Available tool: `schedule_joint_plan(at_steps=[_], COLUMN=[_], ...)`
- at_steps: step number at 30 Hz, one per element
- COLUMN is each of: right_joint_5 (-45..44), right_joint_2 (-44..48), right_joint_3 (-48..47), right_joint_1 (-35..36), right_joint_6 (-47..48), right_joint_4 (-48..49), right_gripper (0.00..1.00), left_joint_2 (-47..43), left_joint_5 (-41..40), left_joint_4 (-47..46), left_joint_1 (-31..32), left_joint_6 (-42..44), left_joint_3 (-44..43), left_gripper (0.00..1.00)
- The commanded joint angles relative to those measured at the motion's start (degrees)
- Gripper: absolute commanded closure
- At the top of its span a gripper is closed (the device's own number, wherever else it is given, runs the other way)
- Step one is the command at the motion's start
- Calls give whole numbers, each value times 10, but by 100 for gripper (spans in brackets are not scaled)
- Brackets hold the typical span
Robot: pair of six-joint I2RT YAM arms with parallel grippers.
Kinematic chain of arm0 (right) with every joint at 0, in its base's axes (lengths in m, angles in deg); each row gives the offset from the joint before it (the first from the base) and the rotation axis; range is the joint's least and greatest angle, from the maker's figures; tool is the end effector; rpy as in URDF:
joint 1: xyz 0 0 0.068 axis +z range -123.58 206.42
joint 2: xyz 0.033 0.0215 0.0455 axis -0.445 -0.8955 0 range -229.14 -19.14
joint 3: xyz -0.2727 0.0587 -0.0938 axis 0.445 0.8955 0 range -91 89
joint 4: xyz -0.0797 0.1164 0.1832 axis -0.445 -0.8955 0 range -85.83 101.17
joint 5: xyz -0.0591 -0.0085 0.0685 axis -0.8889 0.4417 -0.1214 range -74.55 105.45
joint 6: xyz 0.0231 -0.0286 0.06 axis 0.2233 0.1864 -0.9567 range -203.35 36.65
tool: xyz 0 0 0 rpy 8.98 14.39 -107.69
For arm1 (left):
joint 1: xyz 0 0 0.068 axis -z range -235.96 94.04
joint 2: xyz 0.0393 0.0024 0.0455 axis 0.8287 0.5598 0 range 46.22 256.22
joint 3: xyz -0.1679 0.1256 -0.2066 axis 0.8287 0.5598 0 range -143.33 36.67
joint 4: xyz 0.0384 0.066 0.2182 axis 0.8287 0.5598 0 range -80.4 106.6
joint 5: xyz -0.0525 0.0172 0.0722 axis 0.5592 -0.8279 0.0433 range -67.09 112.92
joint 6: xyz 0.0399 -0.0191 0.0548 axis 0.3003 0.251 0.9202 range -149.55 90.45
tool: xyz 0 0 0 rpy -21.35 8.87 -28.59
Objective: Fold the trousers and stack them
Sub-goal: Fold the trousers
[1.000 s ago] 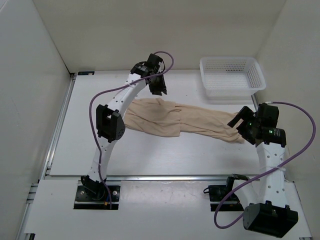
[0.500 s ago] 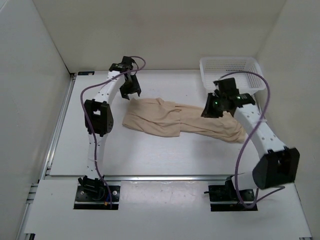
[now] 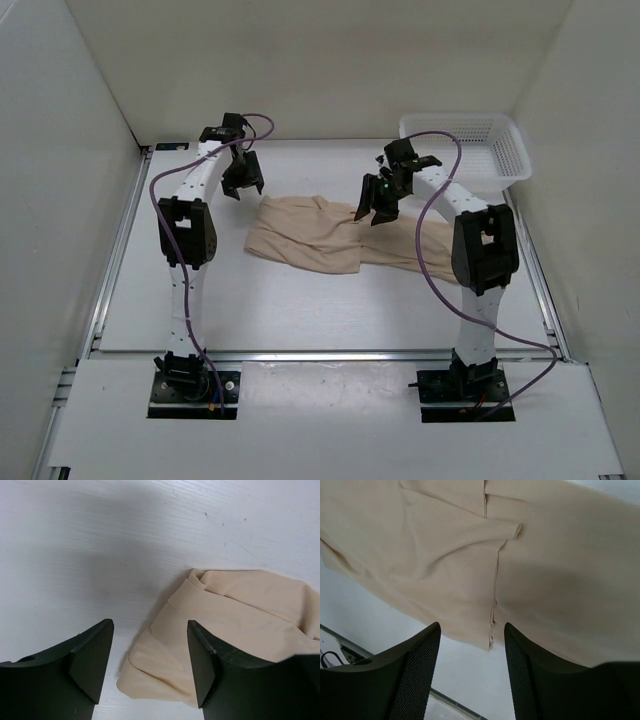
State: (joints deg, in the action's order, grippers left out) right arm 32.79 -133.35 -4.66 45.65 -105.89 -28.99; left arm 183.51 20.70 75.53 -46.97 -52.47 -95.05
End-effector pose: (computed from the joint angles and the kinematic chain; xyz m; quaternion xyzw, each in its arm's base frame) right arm 0.3913 0.1547 0.2437 -0.0104 0.9571 0.2254 0.1815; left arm 0.4836 -0.0744 0.2218 -0.1227 0.9792 -0.0259 0.1597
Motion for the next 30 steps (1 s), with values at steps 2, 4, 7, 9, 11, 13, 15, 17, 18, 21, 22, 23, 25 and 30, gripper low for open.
schedule_joint_plan(at_steps=[2,4,7,9,11,13,15,17,18,21,22,23,25,30], right_joint_5=[35,35,35,35,35,35,35,29,29,13,13,7,7,1], right_joint_2=[-43,-66,-95,-115,-127,-138,-155,-160,-160,-166,-166,-172,-172,-188], right_joint_3=[-63,-86,-111,-124,-141,-151,-162,-167,-167,-167,-167,-167,-167,-178], right_joint_1=[0,0,0,0,0,0,0,0,0,0,0,0,0,0], right_joint_6=[-15,-21,-27,-27,-32,-32,-32,-32,-32,-32,-32,-32,-32,-32], right_joint_4=[6,6,6,6,1,1,-5,-11,-11,-11,-11,-11,-11,-16], right_gripper=[41,41,42,44,45,47,47,47,47,47,48,49,51,55], left_joint_2=[-5,0,6,11,17,24,31,31,36,36,36,36,36,41], left_joint_5=[60,74,74,84,92,99,104,104,110,116,116,116,116,116], left_joint_4=[-21,-26,-27,-27,-32,-32,-37,-37,-37,-37,-42,-42,-42,-42], left_joint_1=[-2,-2,-2,-2,-2,-2,-2,-2,-2,-2,-2,-2,-2,-2], left_joint_6=[38,44,44,49,49,49,49,49,49,49,49,49,49,44], left_joint_3=[3,10,10,10,4,-1,-7,-7,-7,-7,-7,-13,-13,-18], left_gripper=[28,30,30,30,34,39,51,59,66,72,73,75,80,89])
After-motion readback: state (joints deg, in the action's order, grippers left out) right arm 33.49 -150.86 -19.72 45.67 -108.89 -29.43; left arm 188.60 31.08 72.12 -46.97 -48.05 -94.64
